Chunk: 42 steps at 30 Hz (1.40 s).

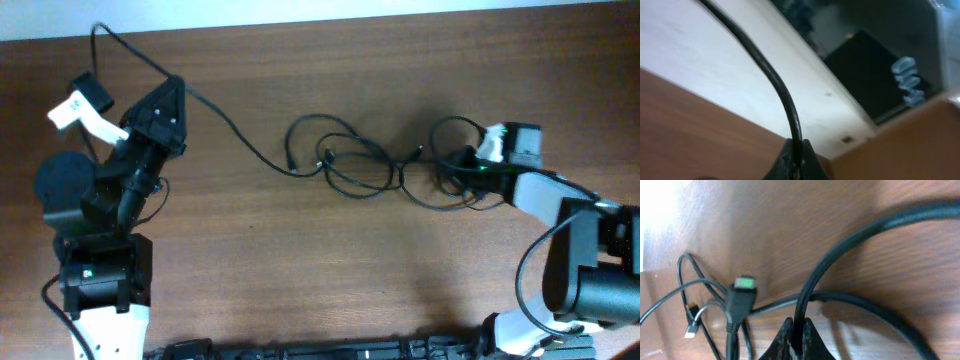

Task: Untangle cables

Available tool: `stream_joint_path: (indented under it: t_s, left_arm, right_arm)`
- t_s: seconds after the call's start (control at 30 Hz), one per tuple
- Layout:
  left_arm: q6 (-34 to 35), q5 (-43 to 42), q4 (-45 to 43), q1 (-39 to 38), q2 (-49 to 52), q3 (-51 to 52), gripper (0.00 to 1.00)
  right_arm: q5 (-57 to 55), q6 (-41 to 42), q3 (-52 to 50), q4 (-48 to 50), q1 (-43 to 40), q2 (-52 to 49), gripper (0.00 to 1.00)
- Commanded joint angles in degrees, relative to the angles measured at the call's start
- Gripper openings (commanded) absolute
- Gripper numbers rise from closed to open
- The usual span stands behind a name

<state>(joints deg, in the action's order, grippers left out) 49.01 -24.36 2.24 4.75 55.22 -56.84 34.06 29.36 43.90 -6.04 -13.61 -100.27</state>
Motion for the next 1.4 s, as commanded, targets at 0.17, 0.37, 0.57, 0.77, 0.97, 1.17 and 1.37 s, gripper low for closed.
stream_joint_path:
  t_s: [0.17, 0.37, 0.57, 0.77, 0.97, 1.17, 1.37]
  left_arm:
    - [-5.6, 14.3, 4.1, 1.4, 4.5, -0.5, 0.0]
    - [-7.4, 9.2, 10.3, 1.3, 13.4, -0.5, 0.0]
    - [-30.0, 43.6, -4.3, 1.3, 16.5, -0.5, 0.01]
    - [-40.5, 51.2, -35.5, 9.7, 26.2, -0.5, 0.0]
    - [-29.7, 33.4, -48.0, 21.4, 50.8, -5.6, 0.0]
    - [-28.9, 29.7, -30.4, 22.8, 65.0, -19.7, 0.0]
    - [-28.9, 30.2, -4.4, 22.8, 64.7, -25.4, 0.99]
  right_arm:
    - [13.9, -15.9, 0.8, -4.1, -8.6, 11.5, 0.81]
    - [-5.1, -22.4, 0.8, -3.8, 20.6, 14.6, 0.92]
    - [-15.3, -18.4, 0.8, -3.7, 33.0, 14.6, 1.0]
    - [-15.3, -18.4, 0.8, -4.6, 34.6, 14.6, 0.99]
    - [-15.3, -18.4, 0.8, -9.8, 34.6, 14.6, 0.99]
    - [-15.3, -18.4, 0.8, -9.8, 34.6, 14.6, 0.99]
    - [-15.3, -18.4, 0.8, -9.8, 34.6, 14.6, 0.99]
